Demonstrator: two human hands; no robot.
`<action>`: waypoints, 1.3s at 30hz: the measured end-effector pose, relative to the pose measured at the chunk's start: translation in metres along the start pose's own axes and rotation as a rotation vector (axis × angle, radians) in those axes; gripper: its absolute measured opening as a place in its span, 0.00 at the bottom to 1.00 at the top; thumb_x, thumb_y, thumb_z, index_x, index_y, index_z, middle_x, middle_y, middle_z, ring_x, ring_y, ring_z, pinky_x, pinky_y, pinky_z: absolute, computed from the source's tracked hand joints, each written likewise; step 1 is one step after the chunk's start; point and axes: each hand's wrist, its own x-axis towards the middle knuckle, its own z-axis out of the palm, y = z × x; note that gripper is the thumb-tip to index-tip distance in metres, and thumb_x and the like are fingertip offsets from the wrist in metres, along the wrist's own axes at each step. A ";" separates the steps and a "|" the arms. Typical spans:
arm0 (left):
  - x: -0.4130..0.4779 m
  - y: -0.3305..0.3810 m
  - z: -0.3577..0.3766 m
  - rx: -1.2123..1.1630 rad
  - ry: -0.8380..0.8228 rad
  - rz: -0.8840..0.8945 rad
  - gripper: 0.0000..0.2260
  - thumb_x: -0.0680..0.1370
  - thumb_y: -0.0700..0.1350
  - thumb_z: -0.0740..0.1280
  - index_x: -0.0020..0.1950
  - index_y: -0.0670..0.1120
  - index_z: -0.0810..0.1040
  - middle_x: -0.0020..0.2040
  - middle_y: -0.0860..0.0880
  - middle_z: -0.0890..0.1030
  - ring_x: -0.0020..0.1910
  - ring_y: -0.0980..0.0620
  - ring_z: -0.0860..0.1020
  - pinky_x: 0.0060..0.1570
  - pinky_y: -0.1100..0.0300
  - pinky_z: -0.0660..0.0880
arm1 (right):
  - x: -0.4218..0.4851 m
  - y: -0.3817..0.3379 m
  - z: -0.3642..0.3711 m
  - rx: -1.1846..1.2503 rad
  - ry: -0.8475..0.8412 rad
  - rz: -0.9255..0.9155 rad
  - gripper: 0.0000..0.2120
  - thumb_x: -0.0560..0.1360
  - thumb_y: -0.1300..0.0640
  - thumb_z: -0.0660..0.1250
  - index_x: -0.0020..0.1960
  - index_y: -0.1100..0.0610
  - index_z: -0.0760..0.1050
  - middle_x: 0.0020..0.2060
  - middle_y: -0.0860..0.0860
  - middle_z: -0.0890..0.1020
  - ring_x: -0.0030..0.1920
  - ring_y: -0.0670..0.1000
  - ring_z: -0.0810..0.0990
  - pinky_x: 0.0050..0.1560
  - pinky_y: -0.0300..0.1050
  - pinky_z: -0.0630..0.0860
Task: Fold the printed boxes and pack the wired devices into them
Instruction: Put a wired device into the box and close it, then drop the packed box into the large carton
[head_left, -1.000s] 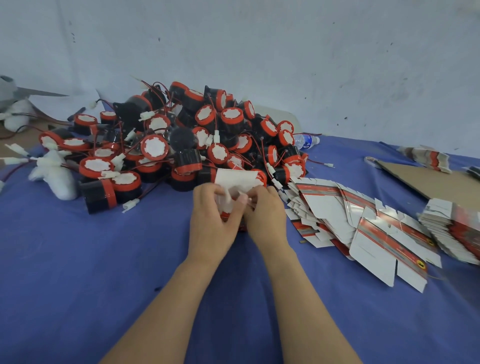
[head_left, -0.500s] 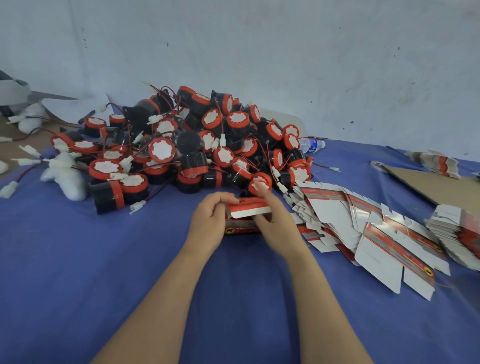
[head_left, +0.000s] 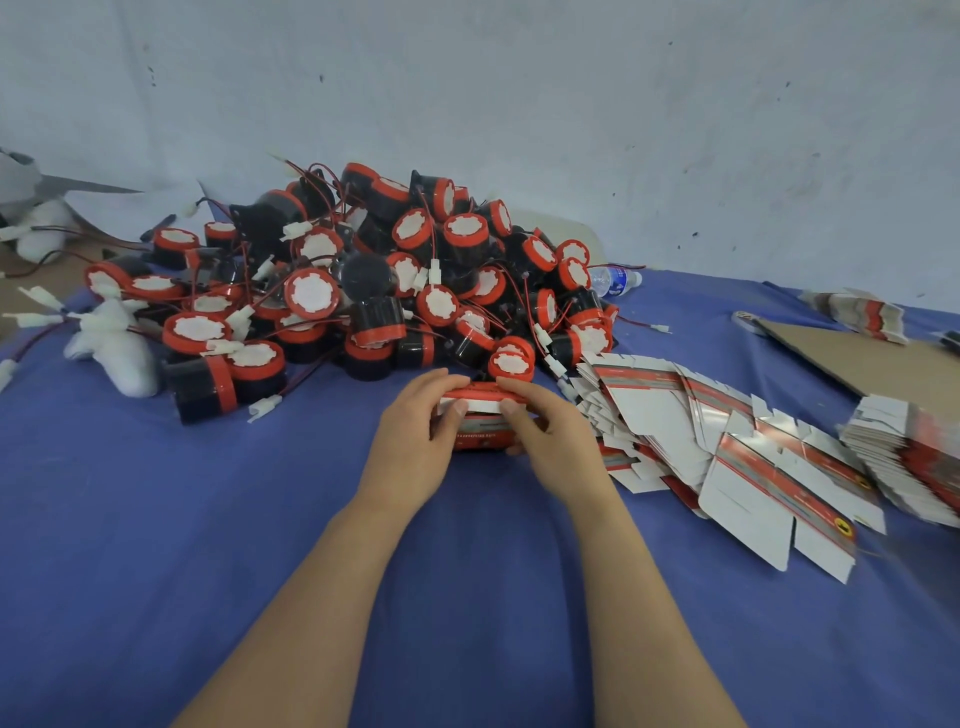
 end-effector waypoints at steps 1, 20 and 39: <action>0.000 0.000 0.000 0.002 0.011 0.008 0.13 0.81 0.42 0.63 0.65 0.47 0.77 0.68 0.49 0.73 0.66 0.54 0.70 0.65 0.57 0.70 | 0.000 0.000 0.000 -0.005 0.014 -0.001 0.14 0.80 0.55 0.63 0.65 0.49 0.75 0.53 0.46 0.79 0.39 0.46 0.80 0.46 0.44 0.81; 0.007 0.007 0.013 -0.143 -0.026 -0.502 0.19 0.82 0.45 0.57 0.72 0.41 0.64 0.67 0.49 0.71 0.58 0.50 0.73 0.51 0.60 0.68 | 0.006 -0.006 0.028 0.223 0.132 0.349 0.14 0.81 0.57 0.59 0.65 0.57 0.72 0.56 0.53 0.79 0.50 0.51 0.79 0.46 0.43 0.81; -0.116 0.344 0.185 -0.640 -0.450 0.109 0.15 0.82 0.45 0.59 0.68 0.44 0.75 0.63 0.45 0.79 0.63 0.47 0.76 0.63 0.50 0.72 | -0.228 -0.077 -0.294 0.013 1.187 0.168 0.13 0.81 0.49 0.60 0.62 0.54 0.70 0.43 0.43 0.77 0.40 0.39 0.78 0.46 0.39 0.77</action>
